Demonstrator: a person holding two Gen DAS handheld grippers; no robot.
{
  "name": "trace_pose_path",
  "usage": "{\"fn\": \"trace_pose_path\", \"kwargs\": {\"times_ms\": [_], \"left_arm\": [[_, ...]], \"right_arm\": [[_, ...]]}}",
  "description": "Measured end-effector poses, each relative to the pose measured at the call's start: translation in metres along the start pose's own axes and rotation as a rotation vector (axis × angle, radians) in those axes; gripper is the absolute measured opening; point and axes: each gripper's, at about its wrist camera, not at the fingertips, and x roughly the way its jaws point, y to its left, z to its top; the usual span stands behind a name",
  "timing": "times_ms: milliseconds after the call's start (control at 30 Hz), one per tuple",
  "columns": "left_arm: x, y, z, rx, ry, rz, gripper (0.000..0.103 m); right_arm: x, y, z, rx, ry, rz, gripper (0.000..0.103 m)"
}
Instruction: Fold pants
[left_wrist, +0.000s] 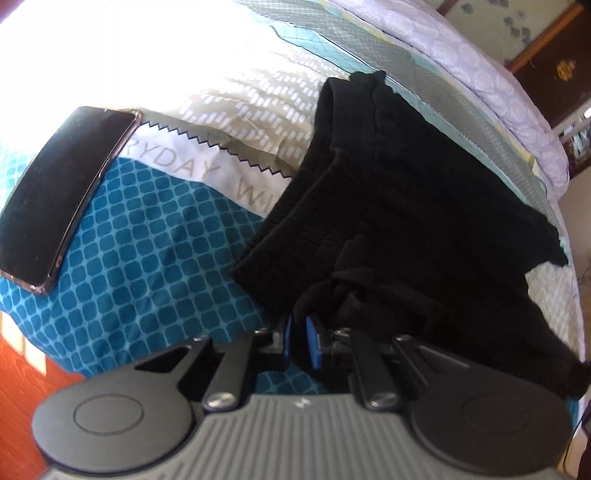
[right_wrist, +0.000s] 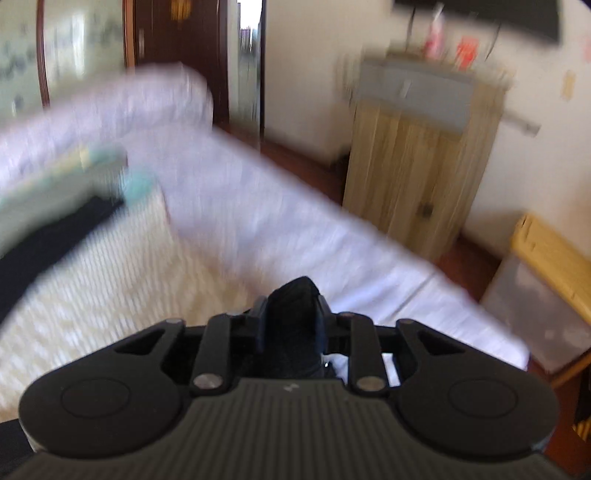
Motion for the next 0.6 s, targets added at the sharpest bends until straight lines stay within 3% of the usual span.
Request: {"fn": "trace_pose_path", "kwargs": {"times_ms": [33, 67, 167, 267, 367, 433, 533, 600], "left_arm": [[-0.005, -0.001, -0.001, 0.026, -0.002, -0.002, 0.015], [-0.011, -0.001, -0.002, 0.047, -0.008, -0.012, 0.016], [-0.039, 0.009, 0.001, 0.067, -0.054, -0.048, 0.024], [-0.064, 0.016, 0.022, 0.09, -0.156, -0.04, 0.028], [-0.062, 0.003, 0.065, 0.148, -0.23, 0.038, 0.038], [-0.046, -0.021, 0.1, 0.243, -0.29, 0.077, 0.048], [-0.007, -0.062, 0.147, 0.388, -0.351, 0.111, 0.063], [0.025, -0.084, 0.174, 0.447, -0.348, 0.091, 0.068]], "right_arm": [[0.002, 0.004, -0.003, -0.01, -0.004, -0.039, 0.053], [-0.002, 0.004, -0.007, 0.007, -0.037, -0.05, 0.059], [-0.027, -0.013, -0.009, 0.128, -0.158, -0.021, 0.066], [-0.05, -0.028, 0.006, 0.217, -0.25, -0.076, 0.065], [-0.069, -0.023, 0.035, 0.268, -0.285, 0.054, 0.065], [-0.072, -0.003, 0.059, 0.264, -0.281, 0.154, 0.065], [-0.063, 0.042, 0.093, 0.25, -0.216, 0.327, 0.065], [-0.049, 0.077, 0.114, 0.242, -0.167, 0.388, 0.065]]}}
